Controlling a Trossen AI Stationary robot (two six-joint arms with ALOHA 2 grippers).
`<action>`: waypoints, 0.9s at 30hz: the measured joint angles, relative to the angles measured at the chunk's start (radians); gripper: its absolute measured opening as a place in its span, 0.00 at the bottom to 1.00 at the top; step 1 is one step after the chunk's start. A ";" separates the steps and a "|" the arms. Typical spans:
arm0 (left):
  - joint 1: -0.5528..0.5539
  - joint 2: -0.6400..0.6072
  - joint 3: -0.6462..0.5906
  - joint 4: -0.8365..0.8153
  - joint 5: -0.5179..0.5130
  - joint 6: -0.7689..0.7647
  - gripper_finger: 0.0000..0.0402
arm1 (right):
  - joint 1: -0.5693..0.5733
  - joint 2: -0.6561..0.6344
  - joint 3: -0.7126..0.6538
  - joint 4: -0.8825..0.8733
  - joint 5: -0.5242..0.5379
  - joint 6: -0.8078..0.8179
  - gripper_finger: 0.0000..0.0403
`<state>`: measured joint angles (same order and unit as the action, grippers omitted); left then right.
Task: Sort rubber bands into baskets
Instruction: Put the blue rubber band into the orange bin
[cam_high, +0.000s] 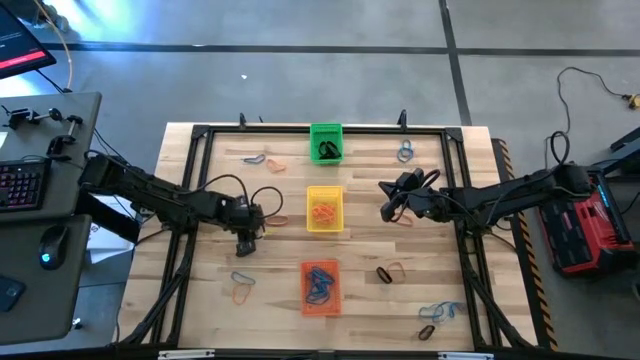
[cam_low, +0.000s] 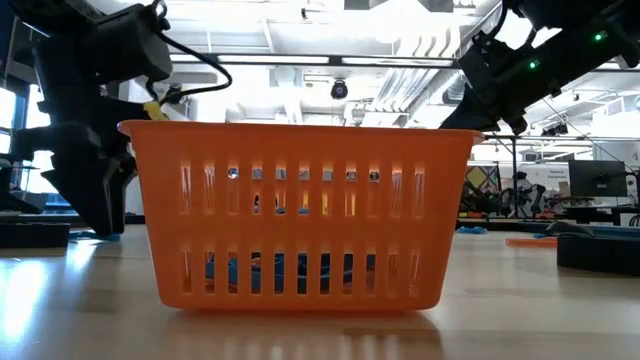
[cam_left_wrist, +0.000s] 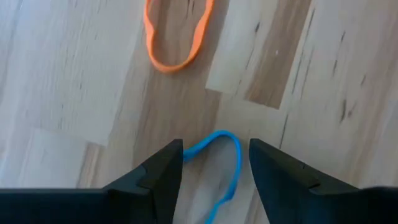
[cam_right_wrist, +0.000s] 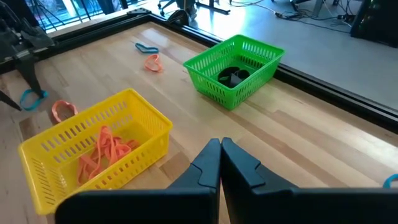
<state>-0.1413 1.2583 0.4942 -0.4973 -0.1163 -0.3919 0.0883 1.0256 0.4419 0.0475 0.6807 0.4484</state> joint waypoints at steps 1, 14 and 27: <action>0.000 0.000 0.000 -0.005 -0.003 0.000 0.43 | 0.000 0.000 0.000 0.000 0.000 0.000 0.00; -0.011 0.056 -0.004 -0.042 -0.040 -0.019 0.08 | 0.000 0.000 0.000 0.000 -0.003 0.000 0.00; -0.116 0.070 0.215 0.029 -0.048 -0.005 0.00 | 0.024 0.029 0.000 0.025 -0.044 0.023 0.00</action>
<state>-0.2570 1.3286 0.7088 -0.4680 -0.1641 -0.3972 0.1122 1.0551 0.4423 0.0720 0.6365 0.4716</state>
